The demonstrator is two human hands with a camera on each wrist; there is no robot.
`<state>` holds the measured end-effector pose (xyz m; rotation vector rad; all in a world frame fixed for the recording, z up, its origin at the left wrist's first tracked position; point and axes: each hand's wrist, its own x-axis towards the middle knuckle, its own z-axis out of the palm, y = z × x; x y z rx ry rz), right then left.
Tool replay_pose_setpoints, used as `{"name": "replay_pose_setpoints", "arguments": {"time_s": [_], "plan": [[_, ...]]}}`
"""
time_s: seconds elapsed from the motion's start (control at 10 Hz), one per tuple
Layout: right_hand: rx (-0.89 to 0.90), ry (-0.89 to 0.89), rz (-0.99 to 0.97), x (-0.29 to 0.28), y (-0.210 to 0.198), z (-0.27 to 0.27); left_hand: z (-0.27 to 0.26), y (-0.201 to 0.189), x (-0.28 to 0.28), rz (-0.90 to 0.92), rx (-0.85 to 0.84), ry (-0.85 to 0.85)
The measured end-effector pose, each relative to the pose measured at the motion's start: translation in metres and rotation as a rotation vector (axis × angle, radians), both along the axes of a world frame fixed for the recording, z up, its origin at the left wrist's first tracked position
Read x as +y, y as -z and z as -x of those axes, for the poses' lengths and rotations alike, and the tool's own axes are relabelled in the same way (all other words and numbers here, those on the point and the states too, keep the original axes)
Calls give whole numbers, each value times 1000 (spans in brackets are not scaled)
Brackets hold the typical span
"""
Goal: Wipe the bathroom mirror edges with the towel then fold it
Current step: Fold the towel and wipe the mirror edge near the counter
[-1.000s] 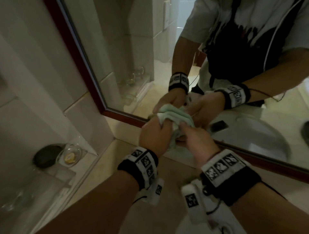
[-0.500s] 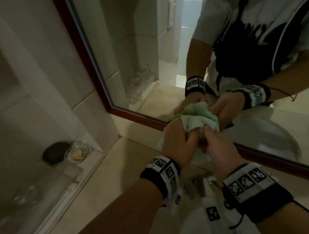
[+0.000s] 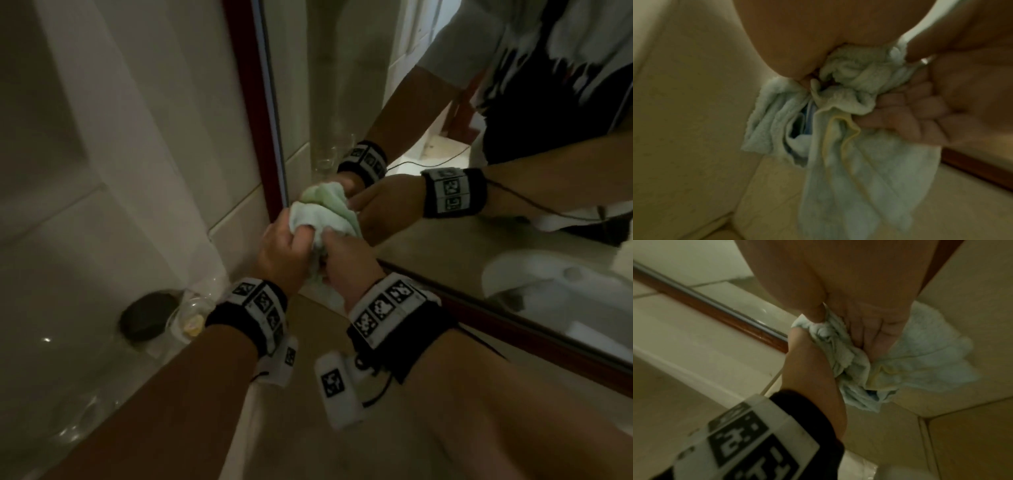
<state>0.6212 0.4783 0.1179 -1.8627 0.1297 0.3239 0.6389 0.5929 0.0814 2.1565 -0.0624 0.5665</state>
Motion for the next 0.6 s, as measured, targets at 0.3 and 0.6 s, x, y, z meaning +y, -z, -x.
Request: {"name": "replay_pose_setpoints", "arguments": {"time_s": [0.3,0.6], "plan": [[-13,4,-72,-1,-1,-5,10,-24,-15,386,232,-115],[-11,-61,-126,-8,-10,-7,-8,-43,6,461,482,-174]]}}
